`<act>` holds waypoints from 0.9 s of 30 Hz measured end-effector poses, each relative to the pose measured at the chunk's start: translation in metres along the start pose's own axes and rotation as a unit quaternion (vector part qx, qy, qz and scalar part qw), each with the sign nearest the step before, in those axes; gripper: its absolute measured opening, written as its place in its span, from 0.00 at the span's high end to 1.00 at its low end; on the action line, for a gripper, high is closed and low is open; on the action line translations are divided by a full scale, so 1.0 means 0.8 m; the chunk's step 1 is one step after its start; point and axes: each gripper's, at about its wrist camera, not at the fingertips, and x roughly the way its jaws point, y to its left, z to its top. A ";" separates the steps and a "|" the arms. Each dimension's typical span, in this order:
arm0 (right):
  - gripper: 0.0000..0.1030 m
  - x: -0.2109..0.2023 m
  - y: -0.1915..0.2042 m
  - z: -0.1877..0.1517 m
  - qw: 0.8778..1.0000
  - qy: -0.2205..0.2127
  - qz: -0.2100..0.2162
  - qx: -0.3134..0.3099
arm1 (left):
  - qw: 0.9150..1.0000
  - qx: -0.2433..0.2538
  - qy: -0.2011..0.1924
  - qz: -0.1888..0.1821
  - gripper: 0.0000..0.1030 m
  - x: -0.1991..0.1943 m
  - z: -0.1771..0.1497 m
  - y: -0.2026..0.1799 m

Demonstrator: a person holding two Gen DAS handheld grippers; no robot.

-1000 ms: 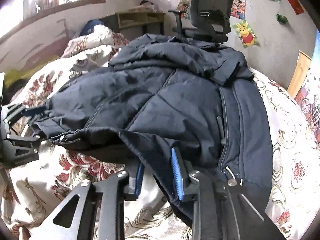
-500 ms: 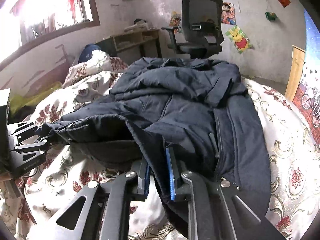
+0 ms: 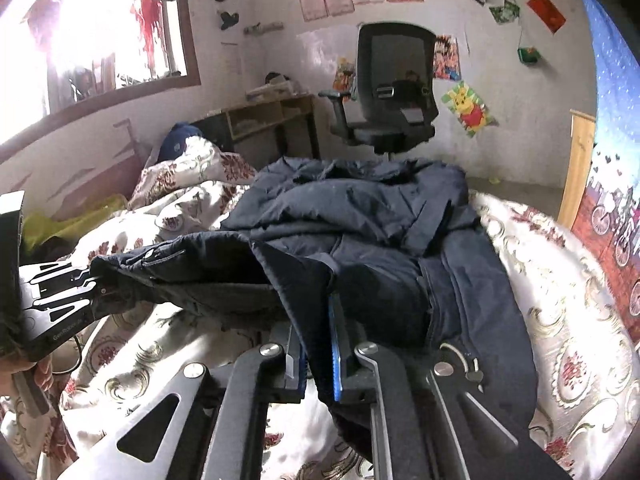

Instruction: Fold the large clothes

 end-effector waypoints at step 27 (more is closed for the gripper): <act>0.92 -0.100 0.015 0.038 0.998 -0.064 0.012 0.011 | 0.997 0.000 -0.066 -0.025 0.94 -0.110 0.036 0.003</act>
